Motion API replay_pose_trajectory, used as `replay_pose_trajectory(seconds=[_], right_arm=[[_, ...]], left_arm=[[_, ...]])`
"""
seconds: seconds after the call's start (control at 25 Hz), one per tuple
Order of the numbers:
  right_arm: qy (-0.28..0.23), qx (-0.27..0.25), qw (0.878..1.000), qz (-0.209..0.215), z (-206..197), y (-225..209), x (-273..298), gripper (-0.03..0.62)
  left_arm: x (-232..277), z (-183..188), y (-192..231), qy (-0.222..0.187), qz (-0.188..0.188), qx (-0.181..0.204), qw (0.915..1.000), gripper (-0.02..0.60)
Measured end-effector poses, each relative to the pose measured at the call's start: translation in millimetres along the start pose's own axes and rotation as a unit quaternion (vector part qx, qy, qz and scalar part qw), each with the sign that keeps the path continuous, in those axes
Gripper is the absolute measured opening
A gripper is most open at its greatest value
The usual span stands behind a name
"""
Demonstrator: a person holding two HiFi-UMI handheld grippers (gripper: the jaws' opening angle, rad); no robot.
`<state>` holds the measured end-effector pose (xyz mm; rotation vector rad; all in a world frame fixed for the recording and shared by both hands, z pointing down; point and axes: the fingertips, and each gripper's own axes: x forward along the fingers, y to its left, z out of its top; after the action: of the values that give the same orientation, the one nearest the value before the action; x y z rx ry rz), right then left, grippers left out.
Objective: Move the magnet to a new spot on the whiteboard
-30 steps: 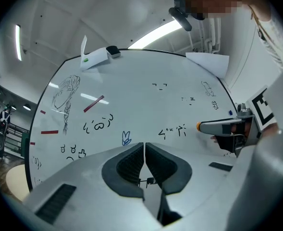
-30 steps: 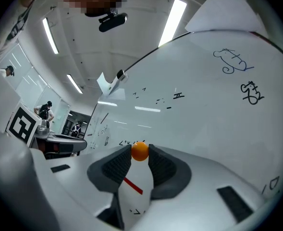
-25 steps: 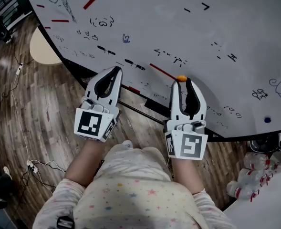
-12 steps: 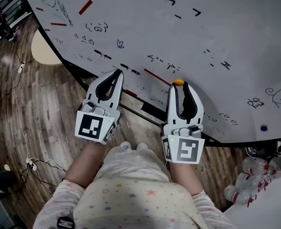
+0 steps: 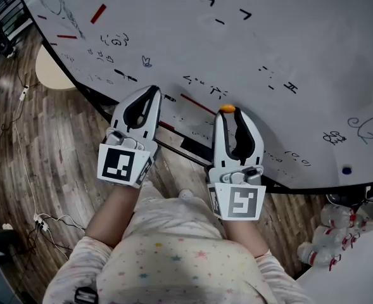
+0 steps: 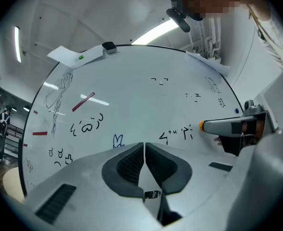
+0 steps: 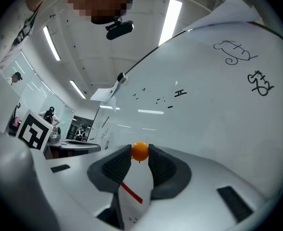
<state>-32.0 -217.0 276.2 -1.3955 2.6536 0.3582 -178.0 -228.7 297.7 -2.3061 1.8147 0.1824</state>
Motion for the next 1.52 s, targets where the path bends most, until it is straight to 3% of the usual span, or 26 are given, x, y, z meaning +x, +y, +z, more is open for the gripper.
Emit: replay_pose_trajectory(seconds=[0.36, 0.64, 0.88, 1.2, 1.52], right_arm=[[-0.006, 0.000, 0.997, -0.075, -4, 35, 29, 0.112], [-0.005, -0.028, 0.995, -0.100, 4, 75, 57, 0.112], [-0.003, -0.038, 0.992, -0.120, 17, 86, 77, 0.112], [-0.001, -0.047, 0.991, -0.126, 33, 97, 103, 0.112], [-0.005, -0.056, 0.989, -0.135, 38, 106, 126, 0.112]], left_arm=[[3, -3, 29, -0.001, -0.087, 0.011, 0.9961, 0.021], [2, 0, 76, -0.016, -0.123, 0.003, 0.9923, 0.021], [13, 26, 89, -0.052, -0.166, 0.008, 0.9848, 0.021], [18, 43, 108, -0.076, -0.182, -0.005, 0.9804, 0.021], [23, 41, 137, -0.081, -0.173, -0.012, 0.9815, 0.021]])
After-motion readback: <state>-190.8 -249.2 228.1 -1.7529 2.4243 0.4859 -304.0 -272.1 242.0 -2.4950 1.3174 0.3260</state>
